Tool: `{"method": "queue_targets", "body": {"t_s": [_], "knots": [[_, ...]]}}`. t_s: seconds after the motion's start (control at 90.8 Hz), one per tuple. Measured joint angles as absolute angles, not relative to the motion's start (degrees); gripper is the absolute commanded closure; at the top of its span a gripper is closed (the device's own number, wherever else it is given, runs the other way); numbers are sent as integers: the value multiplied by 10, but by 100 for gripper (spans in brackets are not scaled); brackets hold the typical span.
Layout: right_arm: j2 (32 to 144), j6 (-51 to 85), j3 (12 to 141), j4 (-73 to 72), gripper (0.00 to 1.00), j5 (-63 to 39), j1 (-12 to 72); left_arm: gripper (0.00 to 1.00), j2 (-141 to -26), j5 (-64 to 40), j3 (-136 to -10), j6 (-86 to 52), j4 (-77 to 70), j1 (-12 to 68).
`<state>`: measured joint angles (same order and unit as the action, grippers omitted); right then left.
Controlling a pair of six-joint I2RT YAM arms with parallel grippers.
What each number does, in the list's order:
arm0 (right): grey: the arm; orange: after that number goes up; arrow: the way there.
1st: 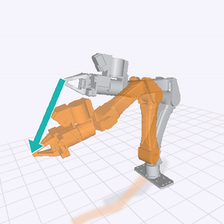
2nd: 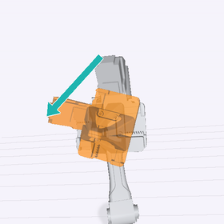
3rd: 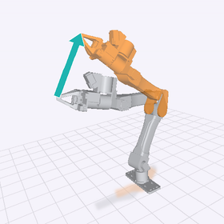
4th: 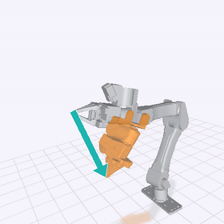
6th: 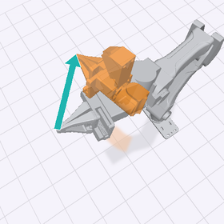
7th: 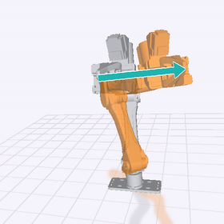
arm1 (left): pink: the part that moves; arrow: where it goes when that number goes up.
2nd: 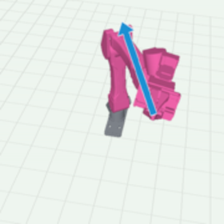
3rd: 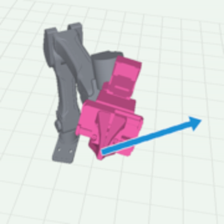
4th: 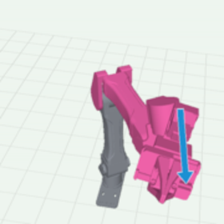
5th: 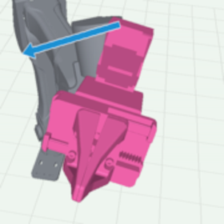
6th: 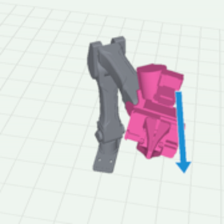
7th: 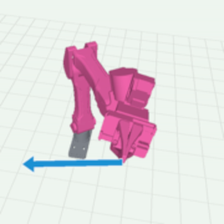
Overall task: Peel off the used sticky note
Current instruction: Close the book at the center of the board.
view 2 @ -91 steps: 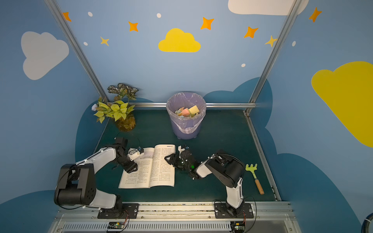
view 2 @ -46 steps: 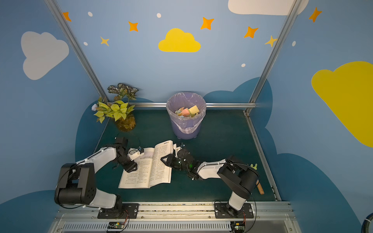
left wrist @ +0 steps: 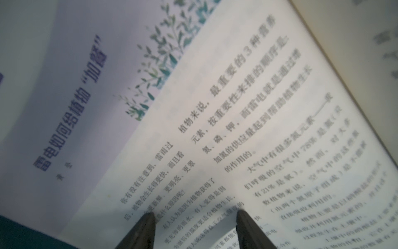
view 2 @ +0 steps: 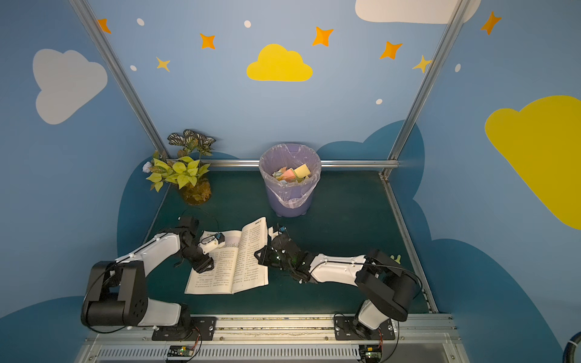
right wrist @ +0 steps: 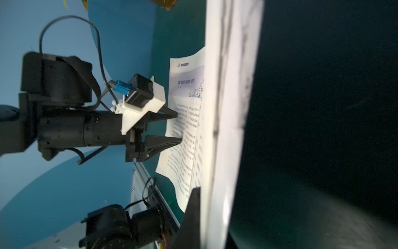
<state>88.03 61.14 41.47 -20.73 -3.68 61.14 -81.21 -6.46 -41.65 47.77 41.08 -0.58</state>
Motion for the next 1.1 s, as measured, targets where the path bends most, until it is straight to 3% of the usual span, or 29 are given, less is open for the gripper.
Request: {"method": "queue_targets", "body": {"t_s": [0.253, 0.452, 0.606, 0.705, 0.903, 1.101], "knots": [[737, 576, 405, -46, 100, 35, 619, 19, -716, -131, -432, 462, 474, 28], [653, 543, 413, 116, 99, 90, 619, 17, -666, -186, -434, 450, 495, 45], [680, 518, 467, 197, 47, 104, 626, 17, -675, -206, -434, 445, 498, 50], [754, 502, 534, 216, 29, 102, 641, 17, -689, -209, -434, 443, 498, 50], [908, 467, 693, 242, 15, 99, 692, 17, -694, -202, -434, 437, 498, 50], [916, 451, 745, 255, 10, 112, 714, 17, -693, -195, -434, 436, 498, 50]]}}
